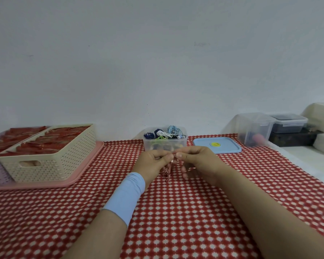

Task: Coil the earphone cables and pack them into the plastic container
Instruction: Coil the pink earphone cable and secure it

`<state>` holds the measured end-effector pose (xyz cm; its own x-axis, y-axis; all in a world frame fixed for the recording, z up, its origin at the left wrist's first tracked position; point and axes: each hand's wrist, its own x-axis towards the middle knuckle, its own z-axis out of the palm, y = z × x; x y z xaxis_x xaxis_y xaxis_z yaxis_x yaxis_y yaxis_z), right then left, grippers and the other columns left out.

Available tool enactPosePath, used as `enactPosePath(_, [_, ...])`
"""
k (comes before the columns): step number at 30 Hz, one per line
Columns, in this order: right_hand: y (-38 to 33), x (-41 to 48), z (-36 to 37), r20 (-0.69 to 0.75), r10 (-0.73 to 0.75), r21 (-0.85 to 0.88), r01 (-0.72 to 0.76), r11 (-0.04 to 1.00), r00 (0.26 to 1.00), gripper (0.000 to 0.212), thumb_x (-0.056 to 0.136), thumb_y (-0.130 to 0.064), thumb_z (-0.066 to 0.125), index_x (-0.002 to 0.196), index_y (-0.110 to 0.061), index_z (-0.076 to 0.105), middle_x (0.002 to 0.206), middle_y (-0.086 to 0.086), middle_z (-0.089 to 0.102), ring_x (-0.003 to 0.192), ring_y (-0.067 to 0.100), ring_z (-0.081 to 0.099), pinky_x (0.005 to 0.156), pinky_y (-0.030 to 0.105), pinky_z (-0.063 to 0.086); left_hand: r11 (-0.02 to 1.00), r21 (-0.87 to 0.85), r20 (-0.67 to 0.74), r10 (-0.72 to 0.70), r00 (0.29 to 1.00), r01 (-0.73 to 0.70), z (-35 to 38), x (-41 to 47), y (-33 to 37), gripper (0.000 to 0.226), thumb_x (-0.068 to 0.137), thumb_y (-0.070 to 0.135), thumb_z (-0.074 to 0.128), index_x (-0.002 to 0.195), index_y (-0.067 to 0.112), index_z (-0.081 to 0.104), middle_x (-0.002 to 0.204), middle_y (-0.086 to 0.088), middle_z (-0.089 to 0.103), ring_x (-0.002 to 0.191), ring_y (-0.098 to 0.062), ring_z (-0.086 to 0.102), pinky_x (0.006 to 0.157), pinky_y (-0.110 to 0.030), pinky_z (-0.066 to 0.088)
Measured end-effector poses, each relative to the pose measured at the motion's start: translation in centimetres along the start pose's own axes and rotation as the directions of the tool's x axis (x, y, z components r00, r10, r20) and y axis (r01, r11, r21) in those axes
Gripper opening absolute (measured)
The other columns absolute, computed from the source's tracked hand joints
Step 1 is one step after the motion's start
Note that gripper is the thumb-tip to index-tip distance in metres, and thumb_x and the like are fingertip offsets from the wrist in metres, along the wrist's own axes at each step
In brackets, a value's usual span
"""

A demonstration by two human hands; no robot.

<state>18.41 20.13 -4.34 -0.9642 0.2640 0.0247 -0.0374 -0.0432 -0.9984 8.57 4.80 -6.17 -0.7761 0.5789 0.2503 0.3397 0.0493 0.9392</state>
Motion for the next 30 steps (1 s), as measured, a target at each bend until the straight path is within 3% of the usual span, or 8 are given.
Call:
enactPosePath(3, [-0.12,-0.10,0.16,-0.041,-0.060,-0.018,0.059,0.998,0.997,0.013,0.090,-0.008,0.073,0.102,-0.013,0.077,0.076,0.005,0.074,0.053,0.018,0.061,0.050,0.031,0.056,0.999,-0.052,-0.030,-0.015,0.999,0.013,0.20,-0.14,0.27,0.010,0.089,0.014,0.070,0.095,0.017,0.077,0.070,0.006,0.072,0.061,-0.003,0.061,0.062,-0.017,0.051])
enactPosePath(7, [-0.08,-0.22,0.06,-0.035,-0.083,-0.072,0.080,0.994,0.996,0.014,0.090,-0.011,0.074,0.103,-0.012,0.079,0.086,0.009,0.077,0.056,0.018,0.064,0.056,0.033,0.059,0.998,-0.060,-0.047,-0.014,0.999,0.011,0.02,-0.27,0.22,0.009,0.087,0.013,0.072,0.094,0.016,0.077,0.079,0.000,0.076,0.067,-0.006,0.066,0.064,-0.018,0.051])
enactPosePath(10, [0.03,-0.18,0.07,-0.046,-0.102,-0.146,0.095,0.985,0.994,0.018,0.084,-0.009,0.080,0.102,-0.009,0.079,0.075,0.007,0.075,0.058,0.017,0.064,0.057,0.033,0.060,0.999,-0.041,-0.053,-0.015,0.999,0.013,0.01,-0.29,0.17,0.008,0.085,0.013,0.074,0.091,0.016,0.077,0.071,0.004,0.074,0.065,-0.005,0.066,0.064,-0.017,0.051])
enactPosePath(14, [0.42,0.05,0.03,-0.069,-0.132,-0.203,0.115,0.972,0.989,0.016,0.086,-0.005,0.078,0.102,-0.004,0.077,0.067,0.005,0.071,0.057,0.017,0.064,0.058,0.034,0.060,1.000,0.008,-0.045,-0.012,0.999,0.012,-0.02,-0.32,0.15,0.010,0.082,0.012,0.077,0.090,0.017,0.077,0.076,0.004,0.076,0.071,-0.007,0.071,0.071,-0.017,0.055])
enactPosePath(20, [0.39,0.06,0.26,-0.059,-0.112,-0.142,0.103,0.985,0.992,0.018,0.086,-0.007,0.078,0.104,-0.006,0.076,0.069,0.005,0.071,0.055,0.018,0.063,0.054,0.033,0.060,1.000,-0.012,-0.054,-0.009,0.998,0.008,-0.13,-0.39,0.21,0.011,0.081,0.009,0.077,0.091,0.013,0.077,0.081,0.000,0.077,0.070,-0.008,0.071,0.070,-0.017,0.054])
enactPosePath(25, [0.55,0.22,0.16,-0.058,-0.064,-0.118,0.057,0.991,0.996,0.009,0.089,-0.004,0.074,0.097,-0.005,0.077,0.066,0.005,0.068,0.053,0.017,0.058,0.049,0.031,0.056,0.999,0.040,-0.048,0.021,0.999,-0.019,-0.14,-0.36,0.07,0.014,0.080,0.009,0.078,0.089,0.020,0.077,0.084,0.002,0.077,0.074,-0.007,0.072,0.072,-0.017,0.055])
enactPosePath(30, [-0.07,-0.11,0.21,-0.010,-0.014,0.044,0.014,0.999,1.000,0.014,0.094,-0.006,0.068,0.104,-0.012,0.075,0.081,0.008,0.073,0.057,0.019,0.060,0.049,0.031,0.054,1.000,0.002,-0.024,-0.005,1.000,0.005,0.01,-0.47,0.35,0.010,0.090,0.014,0.068,0.093,0.011,0.077,0.081,-0.003,0.077,0.061,-0.005,0.064,0.060,-0.015,0.050])
